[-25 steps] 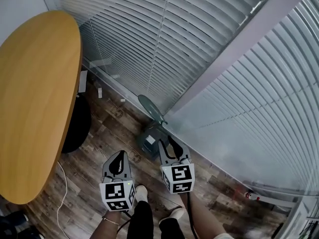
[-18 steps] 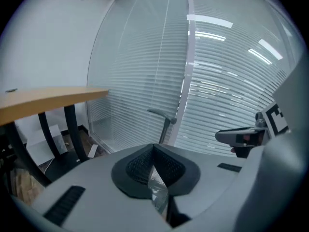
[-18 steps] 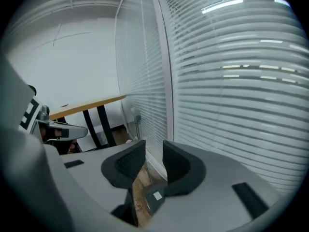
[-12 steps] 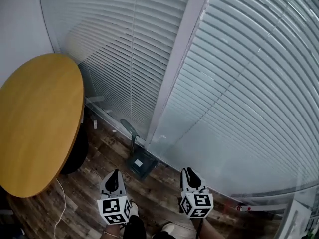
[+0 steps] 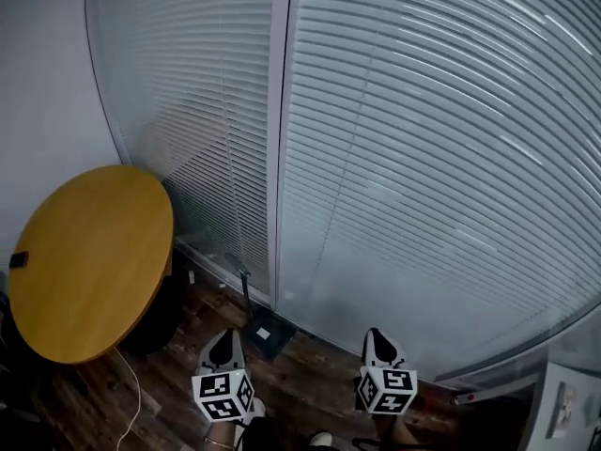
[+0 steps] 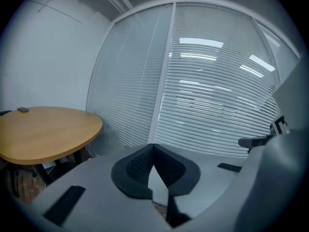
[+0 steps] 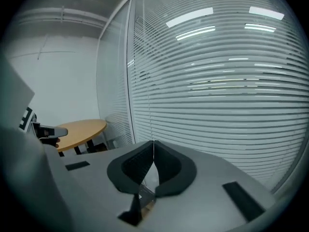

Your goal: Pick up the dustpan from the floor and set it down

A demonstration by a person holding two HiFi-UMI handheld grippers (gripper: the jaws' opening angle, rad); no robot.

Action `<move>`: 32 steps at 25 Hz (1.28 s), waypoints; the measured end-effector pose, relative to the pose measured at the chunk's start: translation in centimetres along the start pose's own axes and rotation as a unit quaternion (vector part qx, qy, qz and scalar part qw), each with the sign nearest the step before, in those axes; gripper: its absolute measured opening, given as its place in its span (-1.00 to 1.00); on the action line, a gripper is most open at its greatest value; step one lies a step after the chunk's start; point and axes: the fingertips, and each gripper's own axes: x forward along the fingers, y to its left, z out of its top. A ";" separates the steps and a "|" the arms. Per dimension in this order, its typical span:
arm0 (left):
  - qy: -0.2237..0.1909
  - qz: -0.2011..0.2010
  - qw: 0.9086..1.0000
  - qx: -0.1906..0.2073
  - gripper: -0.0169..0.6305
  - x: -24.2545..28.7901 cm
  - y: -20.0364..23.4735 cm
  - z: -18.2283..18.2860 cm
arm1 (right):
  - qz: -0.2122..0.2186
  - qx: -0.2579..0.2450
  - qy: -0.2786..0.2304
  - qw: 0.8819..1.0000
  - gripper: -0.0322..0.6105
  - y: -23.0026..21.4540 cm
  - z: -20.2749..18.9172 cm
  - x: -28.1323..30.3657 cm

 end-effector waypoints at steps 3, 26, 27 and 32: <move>-0.003 -0.007 1.000 0.027 -0.90 -1.2 -1.7 0.8 | -0.009 0.012 -0.010 1.000 -0.79 -1.4 0.6 -1.7; -0.018 -0.007 0.999 0.047 -0.90 -0.8 -3.5 2.1 | 0.002 0.001 -0.020 1.000 -0.80 -2.6 2.5 -1.9; -0.018 -0.007 0.999 0.048 -0.90 -0.8 -3.6 2.1 | 0.003 0.002 -0.020 1.000 -0.80 -2.7 2.4 -1.9; -0.014 -0.010 0.999 0.050 -0.90 -0.8 -3.5 2.2 | -0.001 -0.002 -0.013 1.000 -0.80 -2.4 2.2 -2.1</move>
